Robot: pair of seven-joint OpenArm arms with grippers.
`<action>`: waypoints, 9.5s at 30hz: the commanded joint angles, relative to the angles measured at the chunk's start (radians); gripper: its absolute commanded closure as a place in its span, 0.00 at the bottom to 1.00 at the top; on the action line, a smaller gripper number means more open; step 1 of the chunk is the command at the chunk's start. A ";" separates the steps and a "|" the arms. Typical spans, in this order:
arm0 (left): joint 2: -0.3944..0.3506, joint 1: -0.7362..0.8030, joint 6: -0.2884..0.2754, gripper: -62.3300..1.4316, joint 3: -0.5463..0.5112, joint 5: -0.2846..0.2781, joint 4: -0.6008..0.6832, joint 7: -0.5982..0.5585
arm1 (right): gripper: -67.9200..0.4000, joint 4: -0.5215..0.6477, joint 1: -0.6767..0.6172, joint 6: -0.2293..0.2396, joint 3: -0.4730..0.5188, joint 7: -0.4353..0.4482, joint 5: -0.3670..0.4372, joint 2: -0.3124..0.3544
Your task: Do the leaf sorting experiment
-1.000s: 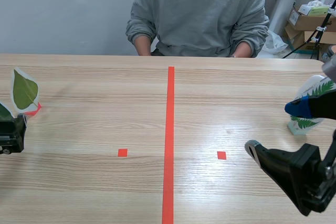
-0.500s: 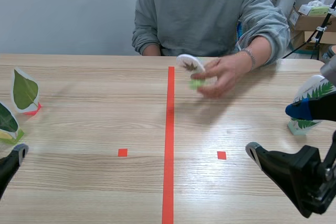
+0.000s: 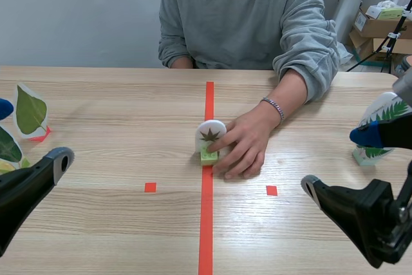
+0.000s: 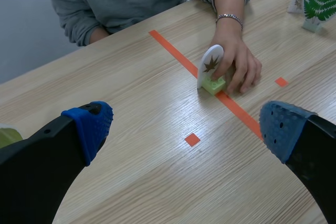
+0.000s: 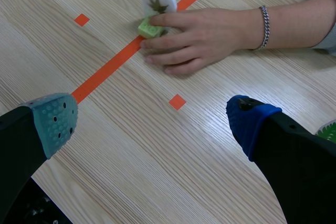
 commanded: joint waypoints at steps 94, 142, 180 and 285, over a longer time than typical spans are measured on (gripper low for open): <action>-0.034 -0.274 -0.053 0.04 0.164 0.115 -0.288 0.093 | 0.15 -0.001 0.009 0.008 0.006 0.008 0.008 0.000; 0.287 -1.233 0.166 0.44 0.779 0.406 -1.394 -0.105 | 0.15 -0.001 0.009 0.008 0.006 0.008 0.007 0.000; 0.225 -1.083 0.154 0.86 0.675 0.218 -1.210 -0.099 | 0.15 -0.001 0.009 0.008 0.006 0.008 0.007 0.000; -0.003 0.130 0.149 0.22 0.134 0.189 0.087 -0.123 | 0.15 -0.001 0.009 0.008 0.006 0.008 0.007 0.000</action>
